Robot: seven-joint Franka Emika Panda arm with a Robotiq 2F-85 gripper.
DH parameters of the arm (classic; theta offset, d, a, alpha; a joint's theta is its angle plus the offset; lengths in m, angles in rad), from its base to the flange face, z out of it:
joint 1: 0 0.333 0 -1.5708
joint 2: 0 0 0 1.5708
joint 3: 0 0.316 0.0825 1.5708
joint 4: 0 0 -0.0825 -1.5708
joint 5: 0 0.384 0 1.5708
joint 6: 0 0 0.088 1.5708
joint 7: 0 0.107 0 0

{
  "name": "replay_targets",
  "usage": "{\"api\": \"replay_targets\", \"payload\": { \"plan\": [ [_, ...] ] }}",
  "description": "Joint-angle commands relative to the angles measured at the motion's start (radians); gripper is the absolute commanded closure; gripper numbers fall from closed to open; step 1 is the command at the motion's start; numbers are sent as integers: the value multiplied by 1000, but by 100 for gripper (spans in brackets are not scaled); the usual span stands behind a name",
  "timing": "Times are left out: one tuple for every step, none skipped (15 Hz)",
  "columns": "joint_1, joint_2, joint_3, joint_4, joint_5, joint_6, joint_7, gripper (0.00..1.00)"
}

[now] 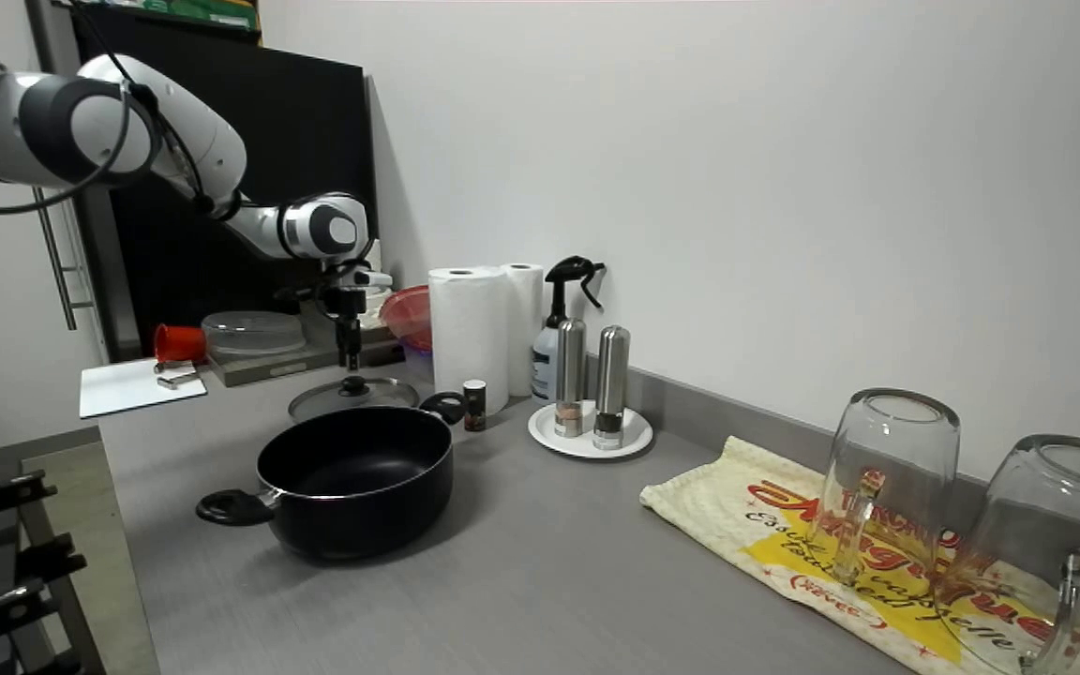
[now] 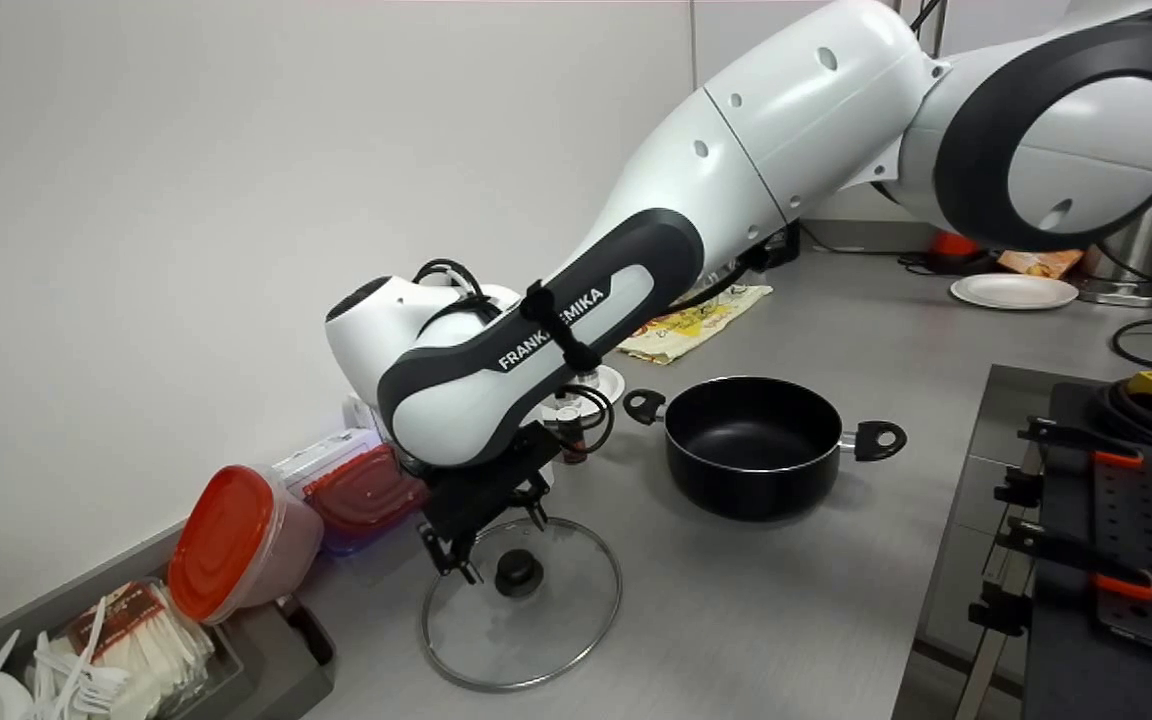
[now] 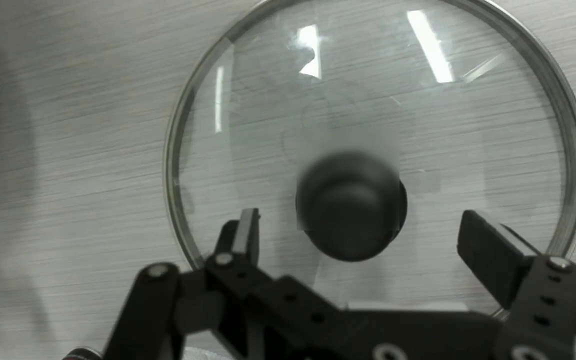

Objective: Take the lid off of the pot

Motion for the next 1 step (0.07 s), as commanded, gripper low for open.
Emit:
{"api": "replay_targets", "payload": {
  "plan": [
    [0,0,0,-1,0,0,0,0]
  ]
}}
